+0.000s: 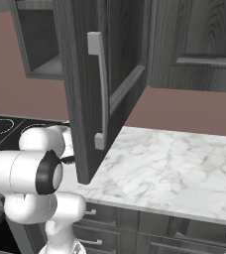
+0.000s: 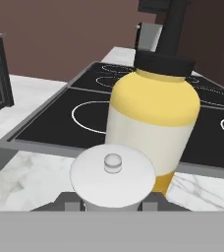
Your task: Take 2 condiments from the cabinet and move them on the counter near the stove.Make sure the condiments are lined up with each other, next to each other.
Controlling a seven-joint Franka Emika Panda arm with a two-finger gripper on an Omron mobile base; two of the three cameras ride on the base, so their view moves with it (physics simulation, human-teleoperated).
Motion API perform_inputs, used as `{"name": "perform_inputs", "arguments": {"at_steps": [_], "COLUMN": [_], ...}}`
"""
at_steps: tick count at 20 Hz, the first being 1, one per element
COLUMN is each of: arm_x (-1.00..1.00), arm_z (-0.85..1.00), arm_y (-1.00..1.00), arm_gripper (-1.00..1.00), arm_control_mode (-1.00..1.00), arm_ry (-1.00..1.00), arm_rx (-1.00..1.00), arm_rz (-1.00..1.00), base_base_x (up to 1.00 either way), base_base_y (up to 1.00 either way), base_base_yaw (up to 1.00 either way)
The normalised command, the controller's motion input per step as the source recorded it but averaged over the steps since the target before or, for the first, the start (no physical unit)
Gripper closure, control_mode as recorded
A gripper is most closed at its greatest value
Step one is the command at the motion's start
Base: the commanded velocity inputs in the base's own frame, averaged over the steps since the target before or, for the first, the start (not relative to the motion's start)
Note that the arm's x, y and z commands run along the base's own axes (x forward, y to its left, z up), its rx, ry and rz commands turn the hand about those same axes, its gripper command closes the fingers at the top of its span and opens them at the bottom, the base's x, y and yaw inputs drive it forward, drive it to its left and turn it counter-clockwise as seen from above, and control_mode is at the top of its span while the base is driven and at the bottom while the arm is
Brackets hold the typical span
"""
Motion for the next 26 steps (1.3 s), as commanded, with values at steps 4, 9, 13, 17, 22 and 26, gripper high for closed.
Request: {"name": "perform_inputs", "arguments": {"at_steps": [4, 9, 13, 17, 22, 26], "arm_x": [0.04, 0.05, 0.04, 0.01, 0.0, 0.0], "arm_z": [-0.05, -0.05, -0.09, -0.1, -0.09, -0.05], "arm_y": [0.0, 0.01, 0.02, 0.03, 0.01, 0.0], "arm_gripper": [1.0, 1.0, 1.0, 1.0, 1.0, 1.0], "arm_control_mode": [-1.0, -1.0, -1.0, -1.0, -1.0, -1.0], "arm_ry": [-0.02, -0.03, -0.04, -0.03, -0.02, -0.02], "arm_rx": [0.0, 0.0, 0.0, 0.0, 0.0, 0.0], "arm_rz": [0.0, 0.0, 0.0, 0.0, 0.0, 0.0], "base_base_x": [0.0, 0.0, 0.0, 0.0, 0.0, 0.0], "base_base_y": [0.0, 0.0, 0.0, 0.0, 0.0, 0.0], "base_base_yaw": [0.0, 0.0, 0.0, 0.0, 0.0, 0.0]}}
